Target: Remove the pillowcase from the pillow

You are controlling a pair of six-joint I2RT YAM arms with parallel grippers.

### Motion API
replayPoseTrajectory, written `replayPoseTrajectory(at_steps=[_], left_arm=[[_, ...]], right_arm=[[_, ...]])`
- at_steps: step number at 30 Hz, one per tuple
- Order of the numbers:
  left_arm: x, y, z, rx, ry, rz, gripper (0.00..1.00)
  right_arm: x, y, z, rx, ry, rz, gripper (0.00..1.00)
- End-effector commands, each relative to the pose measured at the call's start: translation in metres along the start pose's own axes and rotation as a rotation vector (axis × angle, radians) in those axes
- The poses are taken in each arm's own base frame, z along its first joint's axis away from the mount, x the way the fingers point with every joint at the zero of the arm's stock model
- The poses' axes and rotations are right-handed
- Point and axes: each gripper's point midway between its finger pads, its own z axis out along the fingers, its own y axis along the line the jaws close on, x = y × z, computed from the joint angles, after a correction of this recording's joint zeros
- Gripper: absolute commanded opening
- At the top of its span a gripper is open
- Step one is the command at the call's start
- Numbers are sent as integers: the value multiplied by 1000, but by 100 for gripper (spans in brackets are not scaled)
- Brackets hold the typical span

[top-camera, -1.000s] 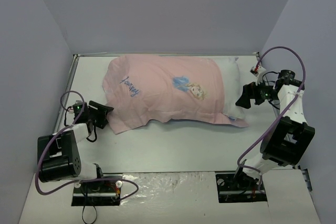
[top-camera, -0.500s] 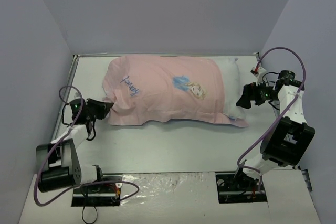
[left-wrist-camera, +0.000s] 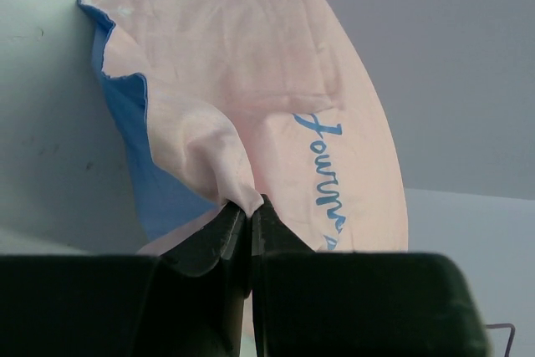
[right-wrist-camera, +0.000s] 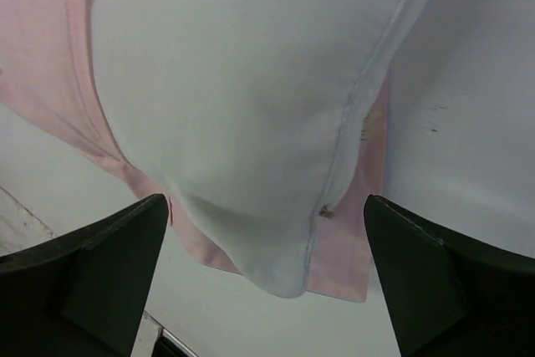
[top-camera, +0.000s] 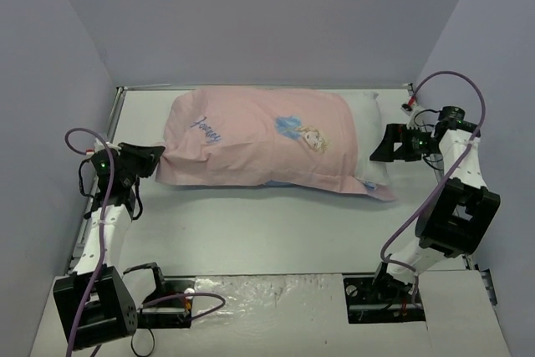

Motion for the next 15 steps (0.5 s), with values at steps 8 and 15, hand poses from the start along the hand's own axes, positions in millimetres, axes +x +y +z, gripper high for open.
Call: replayPoseTrajectory(at_steps=[8, 15], left_arm=[[-11, -28, -10, 48, -17, 14, 2], [-63, -45, -38, 11, -184, 12, 2]], right_arm=[[25, 9, 62, -51, 138, 26, 68], [-16, 3, 34, 7, 20, -55, 0]])
